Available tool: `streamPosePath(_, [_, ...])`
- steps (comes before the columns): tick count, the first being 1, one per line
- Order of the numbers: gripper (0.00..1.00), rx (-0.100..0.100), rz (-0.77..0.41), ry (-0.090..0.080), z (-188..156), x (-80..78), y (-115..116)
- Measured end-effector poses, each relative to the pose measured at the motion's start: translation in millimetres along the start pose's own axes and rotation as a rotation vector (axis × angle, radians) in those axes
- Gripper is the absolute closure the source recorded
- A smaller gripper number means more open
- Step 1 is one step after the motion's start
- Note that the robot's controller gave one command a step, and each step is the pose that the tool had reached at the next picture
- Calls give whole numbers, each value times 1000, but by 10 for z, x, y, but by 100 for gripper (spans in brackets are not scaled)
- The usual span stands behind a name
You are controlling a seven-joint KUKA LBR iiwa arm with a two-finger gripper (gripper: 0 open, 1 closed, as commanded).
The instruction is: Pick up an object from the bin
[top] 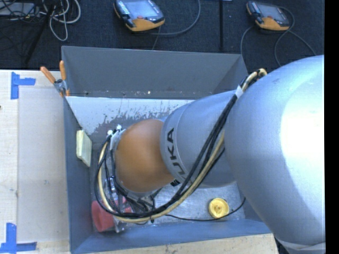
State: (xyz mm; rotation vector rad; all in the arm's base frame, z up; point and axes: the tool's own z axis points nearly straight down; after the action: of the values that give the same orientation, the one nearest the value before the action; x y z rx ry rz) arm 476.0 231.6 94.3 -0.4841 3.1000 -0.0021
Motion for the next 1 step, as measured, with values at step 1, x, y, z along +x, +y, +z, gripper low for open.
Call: streamPosePath(1, [100,-2,-32,8,-426,14,-136])
